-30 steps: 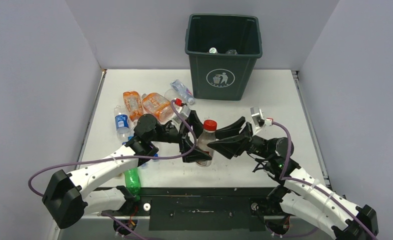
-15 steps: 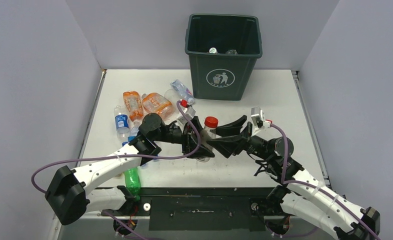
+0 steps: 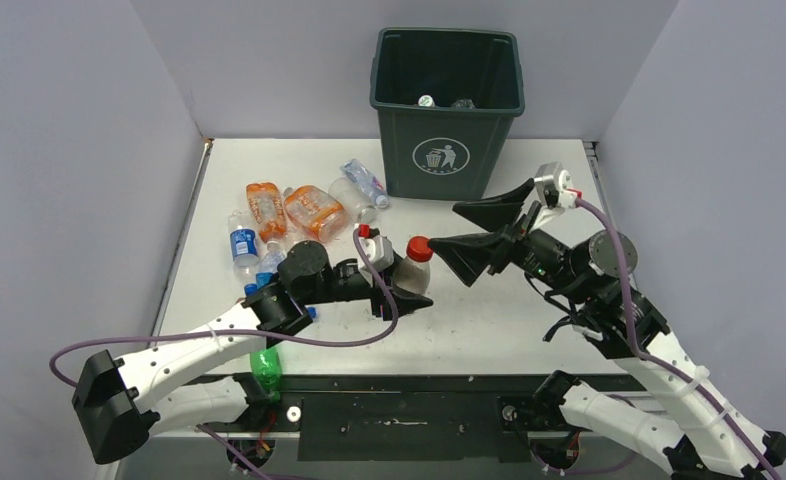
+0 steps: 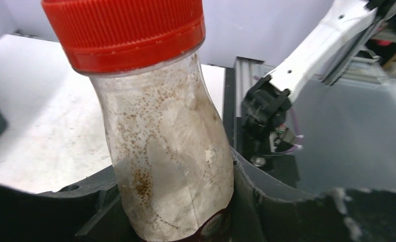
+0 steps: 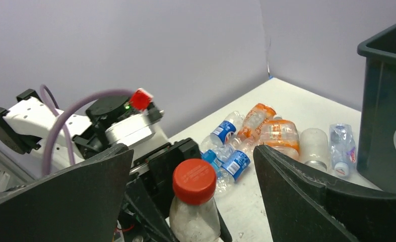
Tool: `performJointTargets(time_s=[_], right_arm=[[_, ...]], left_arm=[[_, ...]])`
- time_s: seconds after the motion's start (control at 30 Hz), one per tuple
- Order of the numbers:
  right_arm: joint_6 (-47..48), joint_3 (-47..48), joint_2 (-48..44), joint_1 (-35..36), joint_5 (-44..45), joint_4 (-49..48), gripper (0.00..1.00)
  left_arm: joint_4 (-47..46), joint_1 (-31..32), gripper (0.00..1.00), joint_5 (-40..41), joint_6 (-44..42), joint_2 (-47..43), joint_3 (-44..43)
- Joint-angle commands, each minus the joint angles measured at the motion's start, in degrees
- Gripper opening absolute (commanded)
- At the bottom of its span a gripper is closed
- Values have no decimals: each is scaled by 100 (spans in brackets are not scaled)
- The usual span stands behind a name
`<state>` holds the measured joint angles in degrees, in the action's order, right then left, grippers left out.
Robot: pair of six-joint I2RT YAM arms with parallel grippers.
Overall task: Put the plastic bottles in the bin
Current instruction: Pick up the plastic bottle at the center of the board, then place the plastic bottle in the trash bin.
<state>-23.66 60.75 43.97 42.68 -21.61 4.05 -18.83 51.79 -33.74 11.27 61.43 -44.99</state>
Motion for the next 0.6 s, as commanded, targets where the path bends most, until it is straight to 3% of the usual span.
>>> performJointTargets(time_s=[0.0,0.4,0.57], right_arm=[[112,404,553,-9,268,1110,93],[-208,361,888,57,172,858,90],[-259,325,1034,107,119,744,83]], left_arm=[[372,264,0,1291,-1092,-299,48],[536,366,0,1638,-1311,-274,-25],[538,400,0,1618,-1314,-272,-27]])
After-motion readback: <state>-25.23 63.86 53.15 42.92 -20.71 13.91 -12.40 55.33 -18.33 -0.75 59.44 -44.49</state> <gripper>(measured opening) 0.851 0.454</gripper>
